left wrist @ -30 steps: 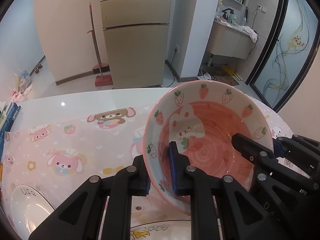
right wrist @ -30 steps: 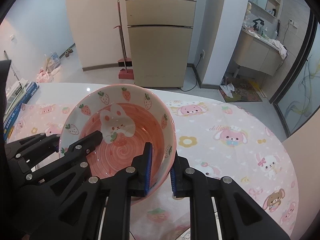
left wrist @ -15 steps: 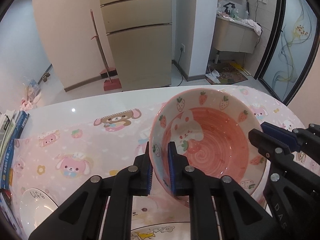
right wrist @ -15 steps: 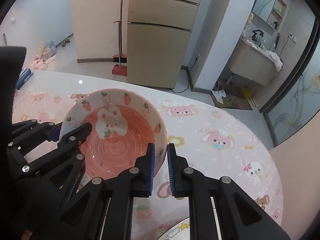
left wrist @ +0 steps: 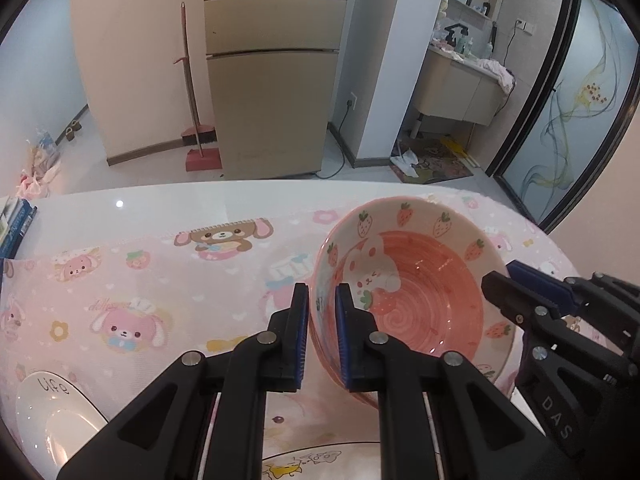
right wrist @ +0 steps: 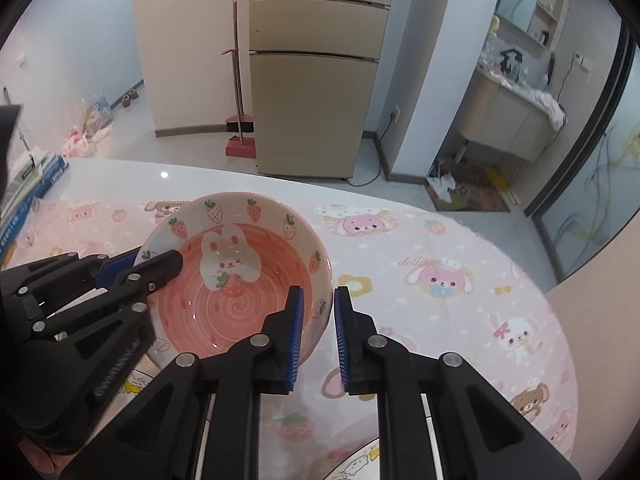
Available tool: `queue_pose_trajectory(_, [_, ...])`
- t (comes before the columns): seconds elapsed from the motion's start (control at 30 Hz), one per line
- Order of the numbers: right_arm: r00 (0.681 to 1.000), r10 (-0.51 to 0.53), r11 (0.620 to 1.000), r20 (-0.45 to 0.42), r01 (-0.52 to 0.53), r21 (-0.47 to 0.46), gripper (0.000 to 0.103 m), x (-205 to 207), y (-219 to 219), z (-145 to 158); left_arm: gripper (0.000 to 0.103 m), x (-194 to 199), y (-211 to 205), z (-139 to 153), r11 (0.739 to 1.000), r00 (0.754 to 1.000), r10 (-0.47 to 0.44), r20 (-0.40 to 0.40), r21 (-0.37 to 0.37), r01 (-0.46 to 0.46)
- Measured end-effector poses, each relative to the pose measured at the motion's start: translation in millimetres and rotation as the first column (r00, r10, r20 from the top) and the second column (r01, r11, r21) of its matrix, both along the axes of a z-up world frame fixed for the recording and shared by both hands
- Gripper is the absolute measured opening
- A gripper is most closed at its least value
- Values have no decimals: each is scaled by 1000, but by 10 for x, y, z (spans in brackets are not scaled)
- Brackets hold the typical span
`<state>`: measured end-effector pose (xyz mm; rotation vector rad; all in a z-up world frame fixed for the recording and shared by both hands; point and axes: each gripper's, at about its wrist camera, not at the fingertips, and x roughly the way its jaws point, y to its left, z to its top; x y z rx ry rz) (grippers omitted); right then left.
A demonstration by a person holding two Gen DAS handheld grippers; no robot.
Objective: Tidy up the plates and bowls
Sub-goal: 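Open both grippers to release the pink bowl onto the stack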
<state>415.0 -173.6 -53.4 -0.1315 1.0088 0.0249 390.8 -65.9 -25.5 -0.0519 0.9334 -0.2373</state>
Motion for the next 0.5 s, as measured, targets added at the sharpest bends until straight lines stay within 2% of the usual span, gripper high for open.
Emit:
queue_pose_trajectory(0.07, [1000,-10,1000,14,10,-6,15,-11,-52,32,11,2,80,37,999,1000,4,-1,-47,-4])
queue_pose_trajectory(0.17, [999,-22,1000,37,22,6,15,-24,-104,114,12,-28,151,134,999,999,28,34,-32,-27])
queue_pose_trajectory(0.27, [997,-47,998,54,45,33,15,-49,-164,192,12,-88,214,274,998,997,46,69,-48,-42])
queue_pose_trajectory(0.37, [994,-61,997,96,57,47,15,-118,-208,330,12,-196,251,460,997,992,41,119,-73,-33])
queue_pose_trajectory(0.5, [987,-70,995,147,58,80,15,-231,-239,532,13,-384,263,761,998,977,34,211,-65,-21])
